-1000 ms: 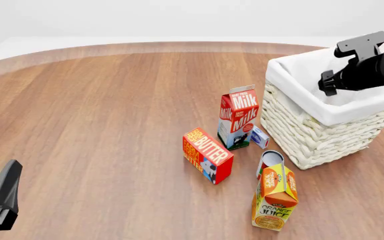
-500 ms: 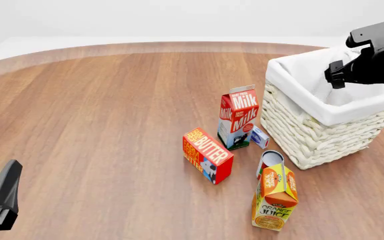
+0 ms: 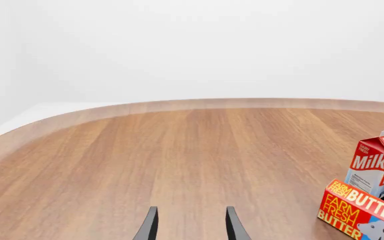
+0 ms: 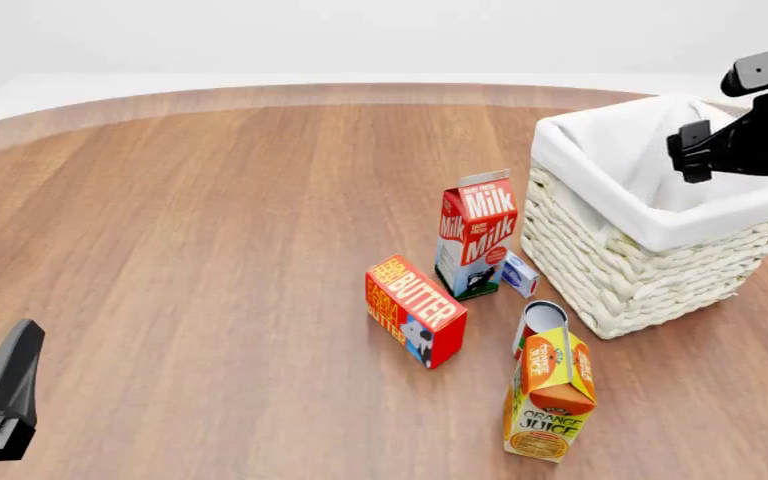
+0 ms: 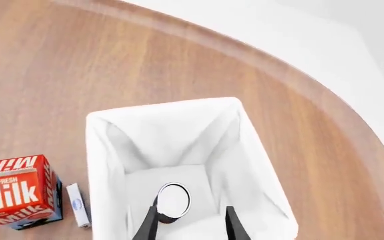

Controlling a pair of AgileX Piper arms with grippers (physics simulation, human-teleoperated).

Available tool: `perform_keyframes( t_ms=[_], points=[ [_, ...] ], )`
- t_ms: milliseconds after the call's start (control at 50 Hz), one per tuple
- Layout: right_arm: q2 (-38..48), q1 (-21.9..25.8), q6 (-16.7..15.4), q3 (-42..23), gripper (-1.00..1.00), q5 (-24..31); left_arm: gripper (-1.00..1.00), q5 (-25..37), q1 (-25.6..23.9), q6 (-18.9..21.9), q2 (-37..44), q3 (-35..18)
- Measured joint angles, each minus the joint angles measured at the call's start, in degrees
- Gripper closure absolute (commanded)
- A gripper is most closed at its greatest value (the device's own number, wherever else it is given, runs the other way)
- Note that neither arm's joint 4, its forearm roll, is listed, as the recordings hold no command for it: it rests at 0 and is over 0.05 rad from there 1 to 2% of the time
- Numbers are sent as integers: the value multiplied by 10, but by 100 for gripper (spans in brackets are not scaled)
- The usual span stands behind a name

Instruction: Pick up the alphabet soup, and put it in the basket.

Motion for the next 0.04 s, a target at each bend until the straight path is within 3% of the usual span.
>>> perform_keyframes(
  t_ms=[40],
  points=[
    [-9,0,0,7,-100,-2,-100,0,0,0,0,0]
  ],
)
